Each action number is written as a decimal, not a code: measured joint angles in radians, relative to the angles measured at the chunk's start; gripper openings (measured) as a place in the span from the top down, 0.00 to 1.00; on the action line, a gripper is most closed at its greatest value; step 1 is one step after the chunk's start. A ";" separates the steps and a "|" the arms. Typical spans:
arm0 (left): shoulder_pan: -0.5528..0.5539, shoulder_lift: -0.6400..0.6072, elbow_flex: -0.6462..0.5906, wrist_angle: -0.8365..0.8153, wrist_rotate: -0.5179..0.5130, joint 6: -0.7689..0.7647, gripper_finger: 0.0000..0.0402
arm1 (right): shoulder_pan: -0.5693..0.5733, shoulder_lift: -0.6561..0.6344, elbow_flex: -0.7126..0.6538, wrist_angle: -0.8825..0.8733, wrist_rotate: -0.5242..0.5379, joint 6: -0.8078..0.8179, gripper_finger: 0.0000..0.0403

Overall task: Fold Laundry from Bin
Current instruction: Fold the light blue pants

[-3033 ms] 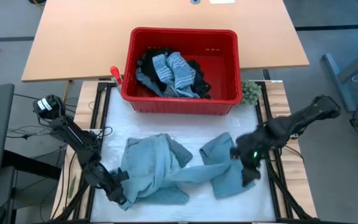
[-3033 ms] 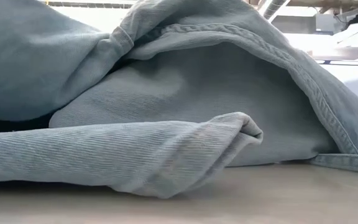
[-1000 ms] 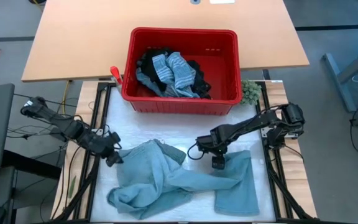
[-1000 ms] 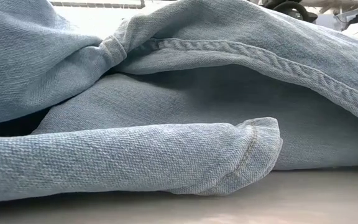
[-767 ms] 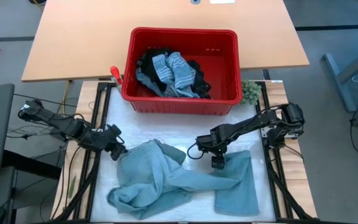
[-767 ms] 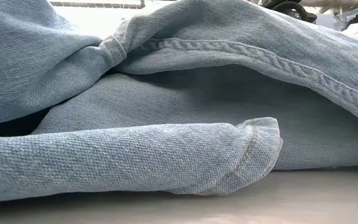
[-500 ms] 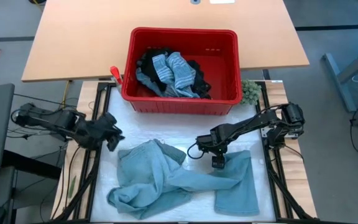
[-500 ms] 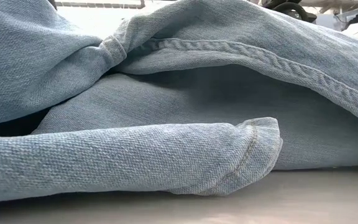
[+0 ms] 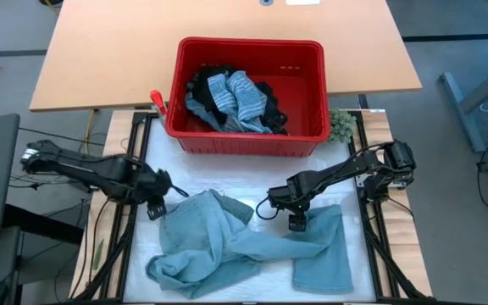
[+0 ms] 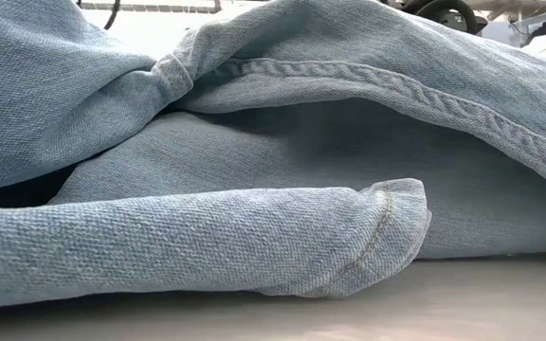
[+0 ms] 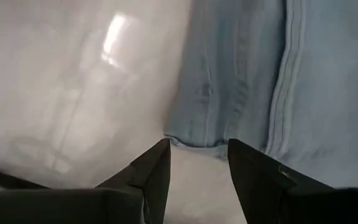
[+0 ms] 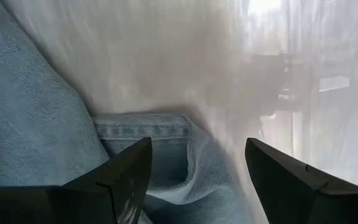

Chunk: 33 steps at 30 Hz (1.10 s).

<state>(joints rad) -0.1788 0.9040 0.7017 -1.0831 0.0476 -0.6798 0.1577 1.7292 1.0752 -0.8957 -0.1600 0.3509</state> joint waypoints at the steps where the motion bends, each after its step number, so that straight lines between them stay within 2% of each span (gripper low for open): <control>1: 0.000 0.017 -0.010 0.009 0.010 0.010 0.63 | 0.000 0.000 0.000 0.002 0.000 0.000 0.29; 6: 0.000 0.103 -0.042 0.084 0.040 0.109 0.63 | -0.001 0.000 0.000 0.017 0.000 0.000 0.29; 15: -0.040 0.333 -0.048 0.181 0.046 0.443 0.62 | -0.001 0.000 0.000 0.018 0.000 0.002 0.29; 21: -0.051 0.556 -0.040 0.200 0.127 0.501 0.58 | 0.011 0.000 0.000 0.018 0.000 0.019 0.29; 24: -0.058 0.647 -0.010 0.144 0.130 0.510 0.64 | 0.023 0.000 0.000 0.019 0.000 0.022 0.29; 27: -0.064 0.691 0.043 0.057 0.048 0.529 0.83 | 0.033 0.000 0.000 0.018 0.001 0.024 0.29; 29: -0.058 0.679 0.092 0.008 -0.079 0.536 0.95 | 0.034 0.000 0.003 0.014 0.001 0.034 0.29; 33: -0.049 0.609 0.259 -0.134 -0.318 0.529 0.98 | 0.028 -0.004 0.027 -0.016 0.002 0.034 0.29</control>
<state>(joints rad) -0.2275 1.5129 0.9605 -1.2173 -0.2707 -0.1504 0.1854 1.7251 1.1023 -0.9120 -0.1577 0.3847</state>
